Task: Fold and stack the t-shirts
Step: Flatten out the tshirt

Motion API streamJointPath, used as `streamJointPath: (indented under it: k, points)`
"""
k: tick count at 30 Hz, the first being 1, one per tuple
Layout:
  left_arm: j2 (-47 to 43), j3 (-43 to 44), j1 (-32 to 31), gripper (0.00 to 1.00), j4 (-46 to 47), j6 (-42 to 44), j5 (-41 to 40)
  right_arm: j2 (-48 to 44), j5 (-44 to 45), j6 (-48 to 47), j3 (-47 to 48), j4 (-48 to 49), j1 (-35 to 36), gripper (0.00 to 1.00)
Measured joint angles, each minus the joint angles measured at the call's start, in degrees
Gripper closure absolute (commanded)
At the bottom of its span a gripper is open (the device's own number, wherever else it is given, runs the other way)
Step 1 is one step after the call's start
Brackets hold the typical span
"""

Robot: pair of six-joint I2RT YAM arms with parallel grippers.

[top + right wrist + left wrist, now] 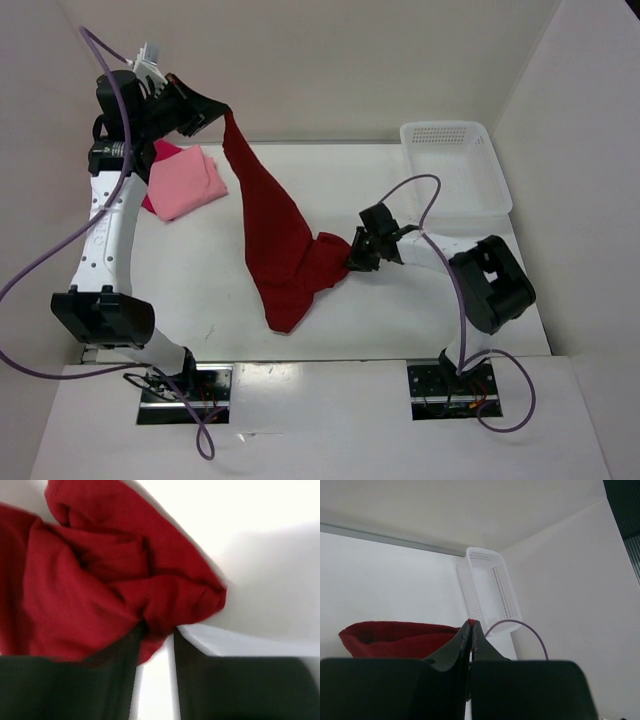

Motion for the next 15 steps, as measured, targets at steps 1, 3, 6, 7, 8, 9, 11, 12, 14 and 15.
streamJointPath:
  k: [1,3,6,7,8,9,11,12,14,15]
  points:
    - [-0.52,-0.31,0.2,1.0,0.13,-0.02,0.42,1.51,-0.02,-0.07,1.27,0.31,-0.04,0.91]
    - [-1.46,-0.63,0.92,1.0,0.33,-0.04,0.96,2.12,0.22,-0.42,3.04,0.15,0.04,0.98]
    - [-3.3,-0.85,3.19,1.0,0.24,-0.11,1.4,-1.38,2.38,-1.07,6.12,-2.89,1.25,0.98]
    - [-4.02,-0.87,4.24,1.0,0.24,-0.09,1.55,-3.69,3.23,-1.4,7.54,-4.66,2.16,0.98]
    - [-4.94,-0.87,5.68,1.0,0.13,-0.09,1.68,-6.67,4.26,-1.79,9.35,-7.15,3.34,0.98]
    - [-5.79,-0.87,7.28,1.0,0.02,-0.11,1.81,-10.58,4.9,-2.25,11.76,-10.19,4.74,0.98]
    - [-7.82,-0.85,11.1,1.0,-0.31,-0.11,1.95,-17.94,5.57,-2.99,17.25,-14.95,6.99,0.98]
    - [-8.76,-0.68,12.72,1.0,-0.55,-0.07,1.81,-21.55,5.75,-3.37,20.46,-17.22,7.85,0.98]
    - [-9.99,0.96,14.97,1.0,-1.64,0.15,0.9,-27.87,6.62,-4.15,27.36,-21.57,8.31,0.98]
    - [-10.16,2.45,15.21,1.0,-2.36,0.2,0.42,-30.16,7.17,-4.42,30.47,-23.3,8.28,0.98]
